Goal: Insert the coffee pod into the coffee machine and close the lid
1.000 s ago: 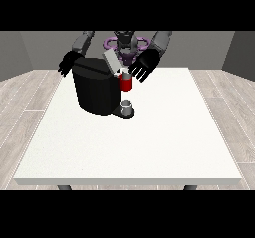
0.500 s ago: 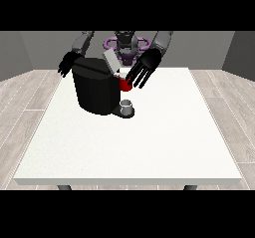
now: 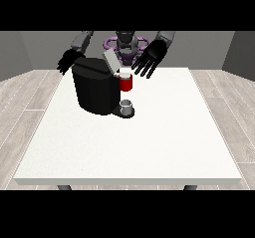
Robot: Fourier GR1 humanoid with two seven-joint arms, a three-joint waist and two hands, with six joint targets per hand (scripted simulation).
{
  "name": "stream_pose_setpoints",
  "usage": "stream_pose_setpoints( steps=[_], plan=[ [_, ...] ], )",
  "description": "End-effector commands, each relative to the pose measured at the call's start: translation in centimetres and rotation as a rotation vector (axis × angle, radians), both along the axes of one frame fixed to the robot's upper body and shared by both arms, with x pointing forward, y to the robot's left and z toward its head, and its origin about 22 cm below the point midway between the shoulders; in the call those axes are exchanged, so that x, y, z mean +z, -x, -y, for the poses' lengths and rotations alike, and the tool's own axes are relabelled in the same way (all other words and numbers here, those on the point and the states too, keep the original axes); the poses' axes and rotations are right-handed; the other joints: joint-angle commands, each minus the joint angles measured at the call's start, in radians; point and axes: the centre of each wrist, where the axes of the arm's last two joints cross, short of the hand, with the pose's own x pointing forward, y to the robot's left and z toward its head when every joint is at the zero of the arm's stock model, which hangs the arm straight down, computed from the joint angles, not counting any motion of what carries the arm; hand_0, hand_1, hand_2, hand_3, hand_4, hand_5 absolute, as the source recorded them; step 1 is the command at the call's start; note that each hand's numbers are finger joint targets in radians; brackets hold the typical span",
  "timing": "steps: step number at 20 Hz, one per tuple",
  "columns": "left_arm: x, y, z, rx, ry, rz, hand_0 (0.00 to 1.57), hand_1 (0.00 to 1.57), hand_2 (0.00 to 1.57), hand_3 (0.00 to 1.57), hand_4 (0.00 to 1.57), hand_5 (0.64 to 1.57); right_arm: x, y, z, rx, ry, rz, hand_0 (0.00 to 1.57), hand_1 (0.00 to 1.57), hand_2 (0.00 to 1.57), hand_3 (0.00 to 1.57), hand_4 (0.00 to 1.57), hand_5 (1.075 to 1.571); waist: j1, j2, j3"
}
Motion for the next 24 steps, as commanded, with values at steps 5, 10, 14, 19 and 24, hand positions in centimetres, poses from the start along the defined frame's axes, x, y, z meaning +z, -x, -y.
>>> stream_pose_setpoints(
  steps=[5, 10, 14, 19, 24],
  plan=[
    [-3.8, 0.7, -0.1, -0.028, 0.132, -0.053, 0.0, 0.0, 0.0, 0.0, 0.0, 1.571, -2.6, 1.5, 1.8, -0.055, -0.057, -0.06, 0.0, 0.0, 0.0, 0.0, 0.41, 1.571, 0.069, -0.084, -0.0004],
    [-10.1, 1.7, 1.5, -0.03, 0.597, -0.176, 0.0, 0.0, 0.0, 0.0, 0.25, 1.571, -4.2, 3.4, 4.1, -0.128, -0.056, -0.171, 0.0, 0.0, 0.0, 0.0, 0.42, 1.571, 0.141, -0.239, -0.0018],
    [-16.8, 4.4, 1.3, -0.012, 0.758, -0.276, 0.0, 0.0, 0.0, 0.0, 0.0, 1.571, -5.5, 5.1, 4.7, -0.132, -0.046, -0.177, 0.0, 0.0, 0.0, 0.0, 0.45, 1.571, 0.207, -0.328, -0.0012],
    [-21.5, 7.2, 1.4, 0.092, 0.864, -0.324, 0.0, 0.0, 0.0, 0.0, 0.19, 1.571, -5.0, 6.5, 5.4, -0.04, 0.039, -0.215, 0.0, 0.0, 0.0, 0.0, 0.37, 1.571, 0.213, -0.415, -0.0011],
    [-23.7, 9.0, -0.3, 0.145, 0.976, -0.401, 0.0, 0.0, 0.0, 0.0, 0.0, 1.571, -2.4, 5.2, 3.2, 0.055, 0.036, -0.17, 0.0, 0.0, 0.0, 0.0, 0.26, 1.571, 0.236, -0.473, -0.0011]
  ],
)
